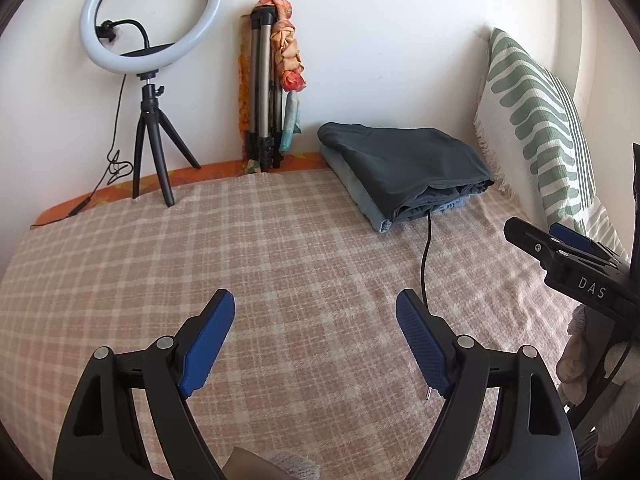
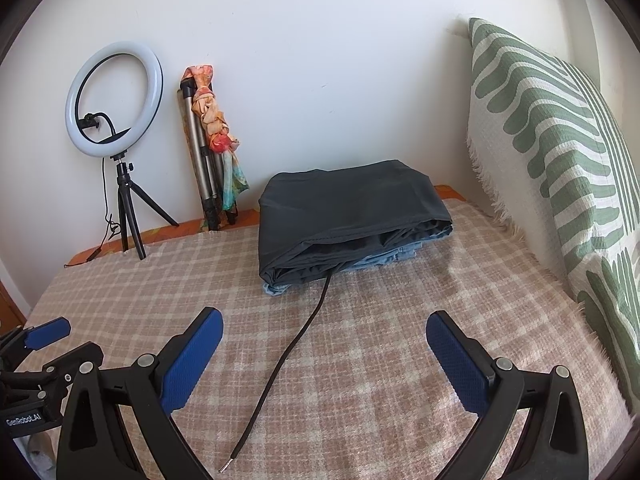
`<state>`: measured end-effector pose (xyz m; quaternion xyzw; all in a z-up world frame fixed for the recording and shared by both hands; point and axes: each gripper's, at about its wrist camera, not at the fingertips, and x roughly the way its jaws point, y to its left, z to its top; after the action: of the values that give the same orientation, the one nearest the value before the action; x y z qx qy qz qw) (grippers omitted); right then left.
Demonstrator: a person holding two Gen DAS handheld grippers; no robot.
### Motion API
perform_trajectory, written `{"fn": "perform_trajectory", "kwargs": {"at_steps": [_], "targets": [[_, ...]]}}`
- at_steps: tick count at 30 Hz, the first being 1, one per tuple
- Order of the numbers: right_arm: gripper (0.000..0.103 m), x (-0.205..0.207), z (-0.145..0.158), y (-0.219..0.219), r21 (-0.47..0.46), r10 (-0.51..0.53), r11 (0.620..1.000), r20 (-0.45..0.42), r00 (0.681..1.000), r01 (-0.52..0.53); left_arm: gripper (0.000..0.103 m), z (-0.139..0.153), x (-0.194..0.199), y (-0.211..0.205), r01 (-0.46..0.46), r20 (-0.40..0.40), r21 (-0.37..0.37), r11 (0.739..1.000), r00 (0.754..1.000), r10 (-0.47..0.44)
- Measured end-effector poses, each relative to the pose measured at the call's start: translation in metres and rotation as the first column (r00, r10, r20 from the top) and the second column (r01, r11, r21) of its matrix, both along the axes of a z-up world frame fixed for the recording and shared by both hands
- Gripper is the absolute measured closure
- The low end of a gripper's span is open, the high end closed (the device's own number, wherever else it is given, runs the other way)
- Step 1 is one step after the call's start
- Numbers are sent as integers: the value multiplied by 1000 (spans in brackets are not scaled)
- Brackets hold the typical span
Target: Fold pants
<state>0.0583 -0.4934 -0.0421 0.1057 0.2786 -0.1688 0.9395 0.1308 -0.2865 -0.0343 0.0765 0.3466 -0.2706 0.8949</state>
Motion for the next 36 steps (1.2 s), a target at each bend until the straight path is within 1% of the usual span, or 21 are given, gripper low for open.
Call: {"fn": "perform_trajectory", "kwargs": {"at_steps": [10, 19, 23, 36], "targets": [[0, 0, 2, 1, -2, -1, 1000, 0, 1000, 1, 20, -2, -1, -3, 6, -1, 18, 1000, 1000, -6], [0, 0, 2, 1, 0, 0, 1000, 3, 1000, 0, 20, -3, 1, -2, -20, 0, 31, 999, 1000, 20], [0, 0, 3, 1, 1, 0, 1000, 1, 1000, 0, 20, -4, 1, -2, -24, -10, 32, 999, 1000, 25], [0, 1, 3, 3, 1, 5, 1000, 0, 1000, -5, 20, -3, -1, -3, -17, -2, 33, 999, 1000, 18]]}}
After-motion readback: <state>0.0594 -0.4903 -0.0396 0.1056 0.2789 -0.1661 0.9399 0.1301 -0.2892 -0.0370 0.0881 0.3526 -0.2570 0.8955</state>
